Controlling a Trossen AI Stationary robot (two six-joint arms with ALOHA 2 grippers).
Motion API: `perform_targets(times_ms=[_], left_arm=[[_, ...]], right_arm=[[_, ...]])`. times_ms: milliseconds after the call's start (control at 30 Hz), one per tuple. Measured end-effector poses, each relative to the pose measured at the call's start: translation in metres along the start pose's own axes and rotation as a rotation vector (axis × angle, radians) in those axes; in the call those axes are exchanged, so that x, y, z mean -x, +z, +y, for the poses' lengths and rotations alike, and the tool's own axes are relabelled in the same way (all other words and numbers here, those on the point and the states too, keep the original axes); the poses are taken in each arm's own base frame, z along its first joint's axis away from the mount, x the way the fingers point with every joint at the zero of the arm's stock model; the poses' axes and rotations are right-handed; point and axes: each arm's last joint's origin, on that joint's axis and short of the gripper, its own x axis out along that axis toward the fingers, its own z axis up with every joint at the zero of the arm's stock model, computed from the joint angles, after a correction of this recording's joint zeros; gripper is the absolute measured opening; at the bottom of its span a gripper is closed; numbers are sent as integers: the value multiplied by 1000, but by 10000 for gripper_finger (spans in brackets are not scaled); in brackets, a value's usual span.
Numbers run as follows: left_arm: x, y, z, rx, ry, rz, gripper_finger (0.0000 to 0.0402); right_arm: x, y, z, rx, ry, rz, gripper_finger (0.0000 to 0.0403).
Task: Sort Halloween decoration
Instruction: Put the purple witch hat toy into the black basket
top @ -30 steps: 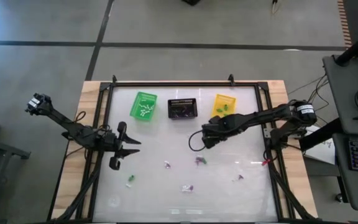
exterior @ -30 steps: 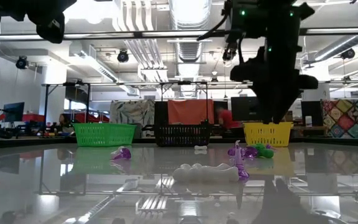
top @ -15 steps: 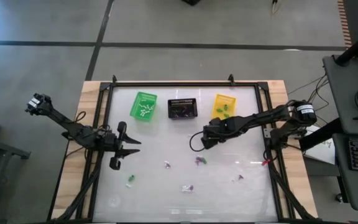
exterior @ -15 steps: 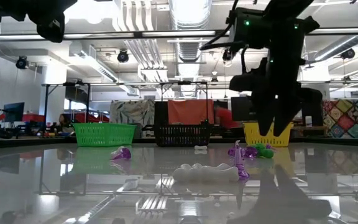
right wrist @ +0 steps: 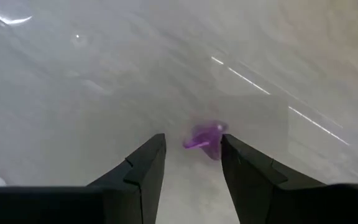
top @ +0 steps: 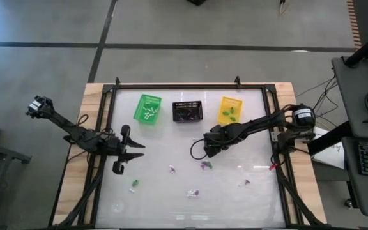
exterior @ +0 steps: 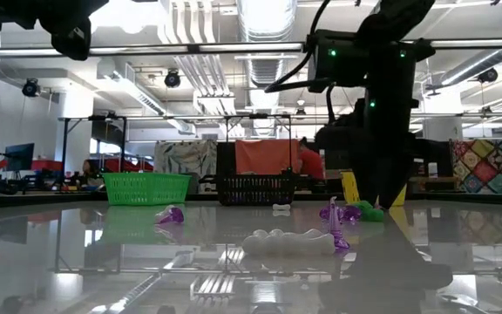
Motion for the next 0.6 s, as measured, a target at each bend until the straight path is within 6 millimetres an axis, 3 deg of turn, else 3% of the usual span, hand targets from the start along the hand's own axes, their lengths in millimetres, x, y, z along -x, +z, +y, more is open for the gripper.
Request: perform_targets(times_ms=[300, 600], left_arm=[[-1, -1, 0, 7, 15, 4, 119], [-3, 2, -1, 38, 17, -30, 119]], right_arm=[[0, 0, 0, 10, -2, -12, 117], [0, 1, 0, 97, 1, -19, 21]])
